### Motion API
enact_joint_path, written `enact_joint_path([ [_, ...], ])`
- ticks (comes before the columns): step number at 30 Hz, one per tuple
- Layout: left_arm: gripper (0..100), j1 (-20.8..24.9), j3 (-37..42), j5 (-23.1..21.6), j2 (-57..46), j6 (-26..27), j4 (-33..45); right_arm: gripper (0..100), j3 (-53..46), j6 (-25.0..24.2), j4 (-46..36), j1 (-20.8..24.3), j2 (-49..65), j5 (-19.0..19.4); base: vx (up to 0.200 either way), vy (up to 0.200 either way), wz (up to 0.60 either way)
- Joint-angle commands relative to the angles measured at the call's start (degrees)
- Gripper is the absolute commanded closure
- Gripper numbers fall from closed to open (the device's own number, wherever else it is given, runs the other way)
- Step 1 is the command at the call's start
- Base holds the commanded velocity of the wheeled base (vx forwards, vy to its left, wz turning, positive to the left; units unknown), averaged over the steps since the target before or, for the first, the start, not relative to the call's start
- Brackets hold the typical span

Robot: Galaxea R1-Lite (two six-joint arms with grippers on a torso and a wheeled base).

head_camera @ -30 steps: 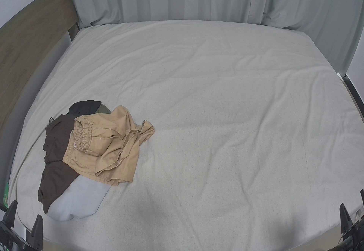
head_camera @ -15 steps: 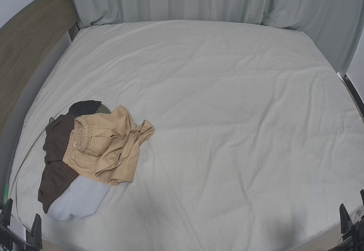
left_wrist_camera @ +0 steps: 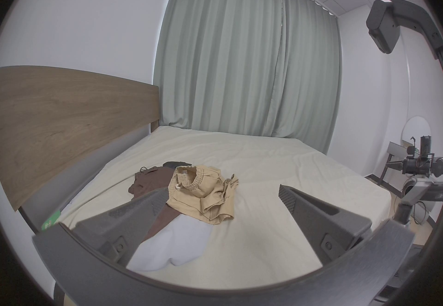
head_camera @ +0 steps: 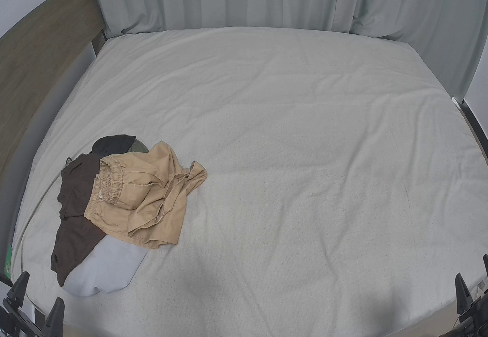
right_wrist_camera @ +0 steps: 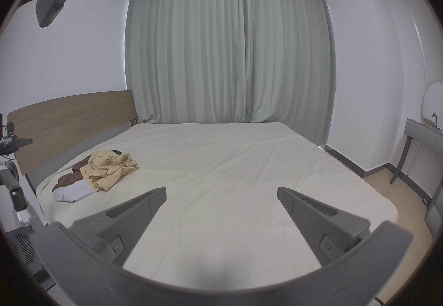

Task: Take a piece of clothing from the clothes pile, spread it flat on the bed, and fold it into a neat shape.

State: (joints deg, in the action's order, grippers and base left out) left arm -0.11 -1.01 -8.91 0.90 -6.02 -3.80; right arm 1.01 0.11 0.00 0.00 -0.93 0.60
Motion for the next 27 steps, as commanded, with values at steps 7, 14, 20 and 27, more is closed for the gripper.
enact_joint_path([
  [7,0,-0.1,1.0,3.7,-0.9,0.5,-0.2,0,-1.0,0.1,0.0,0.0,0.9,0.0,0.0,0.0,0.0],
  [14,0,-0.1,1.0,3.9,-0.9,0.6,-0.1,0,-1.0,0.1,0.0,0.0,0.9,0.0,0.0,0.0,0.0],
  [20,0,-0.1,1.0,3.9,-0.9,0.7,-0.1,0,-1.0,0.1,0.0,0.0,0.9,0.0,0.0,0.0,0.0],
  [27,0,-0.1,1.0,3.5,-0.9,1.3,-0.1,0,-1.0,0.2,0.0,-0.1,0.9,0.1,0.0,0.0,0.0],
])
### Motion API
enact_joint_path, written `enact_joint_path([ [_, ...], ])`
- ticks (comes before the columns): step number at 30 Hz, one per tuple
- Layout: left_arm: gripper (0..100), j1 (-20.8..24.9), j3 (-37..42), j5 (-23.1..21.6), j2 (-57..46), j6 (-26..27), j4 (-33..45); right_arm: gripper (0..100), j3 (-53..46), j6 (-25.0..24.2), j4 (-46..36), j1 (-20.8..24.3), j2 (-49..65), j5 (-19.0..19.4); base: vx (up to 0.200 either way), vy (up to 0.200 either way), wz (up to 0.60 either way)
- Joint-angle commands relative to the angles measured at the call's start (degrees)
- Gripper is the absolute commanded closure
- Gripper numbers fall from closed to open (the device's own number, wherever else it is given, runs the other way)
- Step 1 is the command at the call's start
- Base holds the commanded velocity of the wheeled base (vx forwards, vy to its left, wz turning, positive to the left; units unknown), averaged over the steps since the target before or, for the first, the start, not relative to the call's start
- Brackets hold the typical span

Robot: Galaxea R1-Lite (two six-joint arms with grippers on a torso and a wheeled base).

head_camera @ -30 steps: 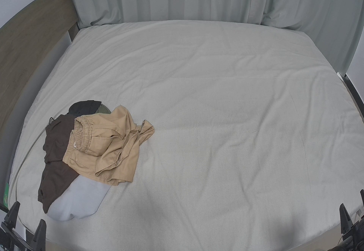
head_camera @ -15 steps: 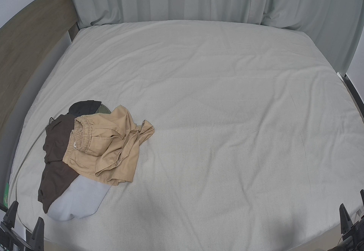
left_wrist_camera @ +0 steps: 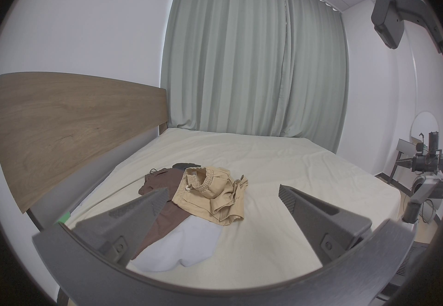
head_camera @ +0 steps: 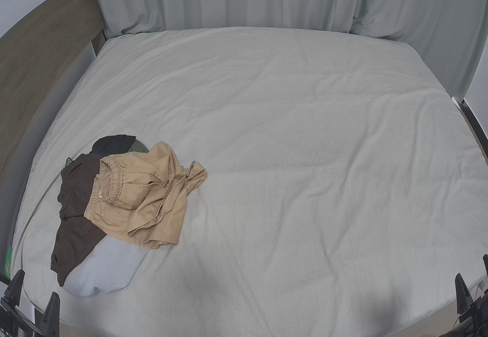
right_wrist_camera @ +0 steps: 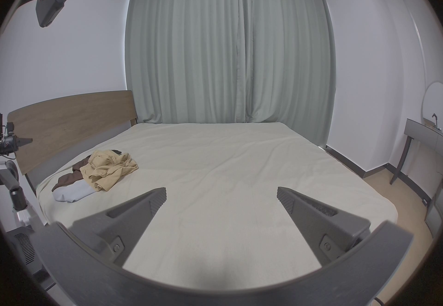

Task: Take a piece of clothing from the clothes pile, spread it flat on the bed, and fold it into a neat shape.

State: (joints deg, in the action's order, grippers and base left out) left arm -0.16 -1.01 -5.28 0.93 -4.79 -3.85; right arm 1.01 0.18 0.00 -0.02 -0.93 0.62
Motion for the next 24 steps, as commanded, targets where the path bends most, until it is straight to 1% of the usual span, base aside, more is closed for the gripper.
enact_joint_path([
  [1,0,0.0,1.0,0.0,-0.9,0.0,0.0,0,-1.0,0.1,0.0,-0.1,0.9,0.1,0.0,0.0,0.0],
  [24,0,0.0,1.0,-0.2,-0.9,0.2,0.0,0,-1.0,0.0,0.0,0.0,0.9,0.1,0.0,0.0,0.0],
])
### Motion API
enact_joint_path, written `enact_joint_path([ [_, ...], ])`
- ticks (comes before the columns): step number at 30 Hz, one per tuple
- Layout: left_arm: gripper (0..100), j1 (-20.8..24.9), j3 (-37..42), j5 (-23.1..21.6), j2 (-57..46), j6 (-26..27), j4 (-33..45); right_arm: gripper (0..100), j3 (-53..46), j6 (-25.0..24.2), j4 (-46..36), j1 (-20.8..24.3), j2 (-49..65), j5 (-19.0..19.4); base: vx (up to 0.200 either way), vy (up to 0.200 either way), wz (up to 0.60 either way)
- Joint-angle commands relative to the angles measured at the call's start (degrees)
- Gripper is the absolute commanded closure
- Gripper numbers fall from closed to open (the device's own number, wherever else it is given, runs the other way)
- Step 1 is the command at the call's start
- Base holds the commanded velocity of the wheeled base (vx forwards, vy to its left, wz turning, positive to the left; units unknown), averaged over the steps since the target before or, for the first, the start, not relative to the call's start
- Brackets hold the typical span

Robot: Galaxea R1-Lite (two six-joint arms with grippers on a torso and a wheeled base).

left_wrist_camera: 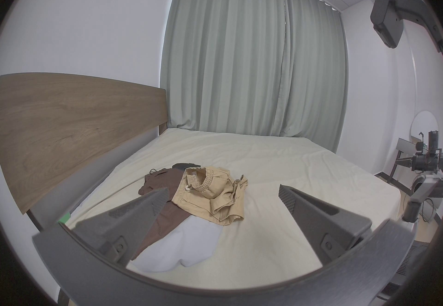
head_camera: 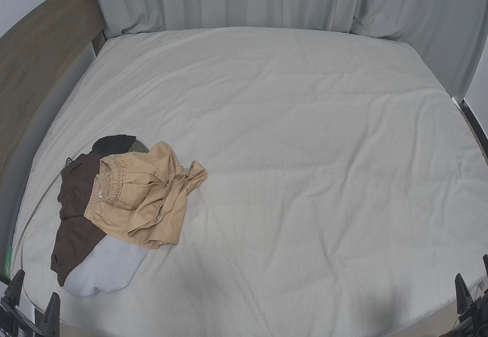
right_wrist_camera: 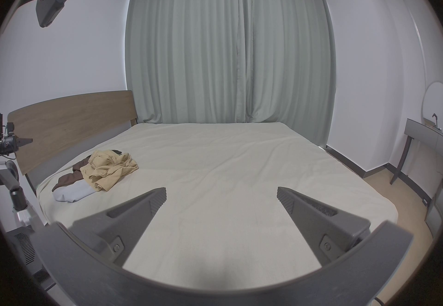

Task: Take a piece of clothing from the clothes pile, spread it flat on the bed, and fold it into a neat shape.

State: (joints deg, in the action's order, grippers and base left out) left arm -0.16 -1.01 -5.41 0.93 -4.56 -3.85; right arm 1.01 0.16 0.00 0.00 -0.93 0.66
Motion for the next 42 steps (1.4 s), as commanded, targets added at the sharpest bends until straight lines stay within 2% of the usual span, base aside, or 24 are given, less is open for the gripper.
enact_joint_path([
  [1,0,0.0,1.0,0.0,-0.9,0.0,0.0,0,-1.0,0.0,0.0,0.0,0.9,0.0,0.0,0.0,0.0],
  [42,0,0.0,1.0,0.0,-0.9,0.3,-0.1,0,-1.0,0.0,0.0,0.1,0.9,0.0,0.0,0.0,0.0],
])
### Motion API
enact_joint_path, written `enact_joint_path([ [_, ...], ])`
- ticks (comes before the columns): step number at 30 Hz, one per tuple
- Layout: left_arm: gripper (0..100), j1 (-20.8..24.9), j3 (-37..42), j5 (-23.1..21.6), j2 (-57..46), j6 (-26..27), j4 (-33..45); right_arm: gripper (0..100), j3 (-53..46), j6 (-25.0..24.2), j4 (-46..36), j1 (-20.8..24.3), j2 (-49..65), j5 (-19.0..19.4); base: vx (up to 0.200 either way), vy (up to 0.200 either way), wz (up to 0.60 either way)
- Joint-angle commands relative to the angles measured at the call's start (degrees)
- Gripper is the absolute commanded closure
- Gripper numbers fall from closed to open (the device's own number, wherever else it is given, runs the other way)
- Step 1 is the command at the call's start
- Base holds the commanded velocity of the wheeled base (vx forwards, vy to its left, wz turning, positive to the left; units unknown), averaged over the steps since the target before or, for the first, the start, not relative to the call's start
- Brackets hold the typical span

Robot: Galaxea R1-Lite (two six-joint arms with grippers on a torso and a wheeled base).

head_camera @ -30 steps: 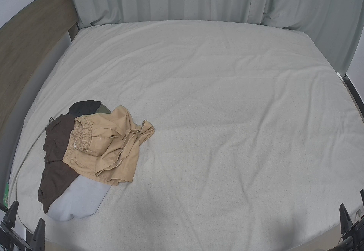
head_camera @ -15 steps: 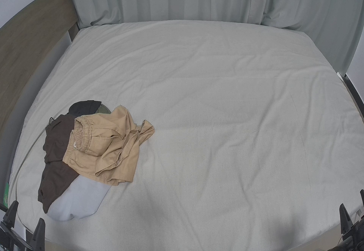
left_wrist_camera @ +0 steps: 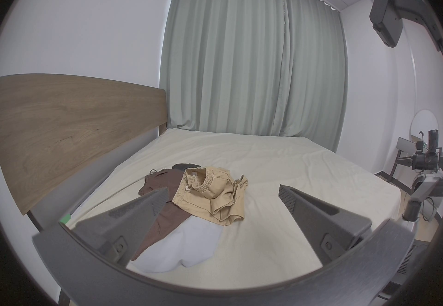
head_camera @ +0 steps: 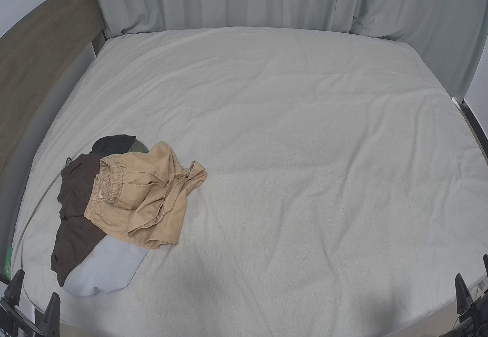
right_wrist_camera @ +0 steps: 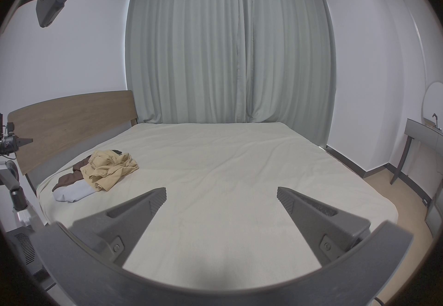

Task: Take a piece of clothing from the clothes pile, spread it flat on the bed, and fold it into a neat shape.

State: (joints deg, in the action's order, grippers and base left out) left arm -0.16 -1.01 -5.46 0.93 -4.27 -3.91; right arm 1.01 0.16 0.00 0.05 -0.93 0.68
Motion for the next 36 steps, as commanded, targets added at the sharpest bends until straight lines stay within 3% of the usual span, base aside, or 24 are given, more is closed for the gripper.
enact_joint_path([
  [1,0,0.0,1.0,0.0,-0.9,0.0,0.0,0,-1.0,0.0,0.0,0.0,0.9,0.0,0.0,0.0,0.0],
  [36,0,0.0,1.0,-0.3,-0.9,-0.1,-0.1,0,-1.0,0.0,0.0,0.0,0.9,0.0,0.0,0.0,0.0],
])
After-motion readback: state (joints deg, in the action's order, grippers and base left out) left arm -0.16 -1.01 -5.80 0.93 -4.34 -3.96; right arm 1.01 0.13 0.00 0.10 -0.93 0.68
